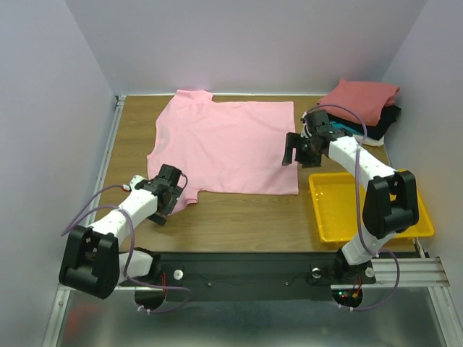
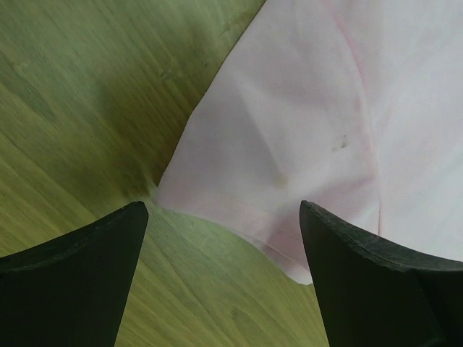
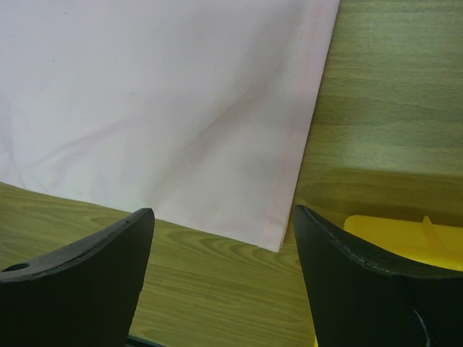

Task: Fold and stack the t-shirts
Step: Fold the tshirt

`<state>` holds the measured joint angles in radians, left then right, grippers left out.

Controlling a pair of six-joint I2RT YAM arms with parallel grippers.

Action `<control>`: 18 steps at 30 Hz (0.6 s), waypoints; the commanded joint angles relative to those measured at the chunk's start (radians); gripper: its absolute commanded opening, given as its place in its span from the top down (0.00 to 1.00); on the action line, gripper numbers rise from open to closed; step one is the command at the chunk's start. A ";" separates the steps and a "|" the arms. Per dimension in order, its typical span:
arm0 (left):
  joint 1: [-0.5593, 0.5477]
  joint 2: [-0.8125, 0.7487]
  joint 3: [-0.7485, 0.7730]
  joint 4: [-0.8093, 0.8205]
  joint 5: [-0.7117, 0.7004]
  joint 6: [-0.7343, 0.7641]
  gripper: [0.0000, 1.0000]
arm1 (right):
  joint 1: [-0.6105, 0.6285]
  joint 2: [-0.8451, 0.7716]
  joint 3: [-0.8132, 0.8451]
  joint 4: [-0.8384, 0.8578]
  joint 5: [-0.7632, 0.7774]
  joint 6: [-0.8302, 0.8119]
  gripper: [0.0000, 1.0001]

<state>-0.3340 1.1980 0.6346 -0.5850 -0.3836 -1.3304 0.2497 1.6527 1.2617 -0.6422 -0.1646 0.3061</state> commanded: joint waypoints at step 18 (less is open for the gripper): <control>-0.002 -0.018 -0.032 -0.059 -0.034 -0.170 0.33 | 0.000 -0.018 -0.051 0.032 -0.021 0.025 0.17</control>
<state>-0.3340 1.1980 0.6117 -0.5911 -0.3698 -1.4658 0.2497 1.6512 1.2266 -0.6422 -0.1692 0.3157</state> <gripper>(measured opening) 0.679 0.832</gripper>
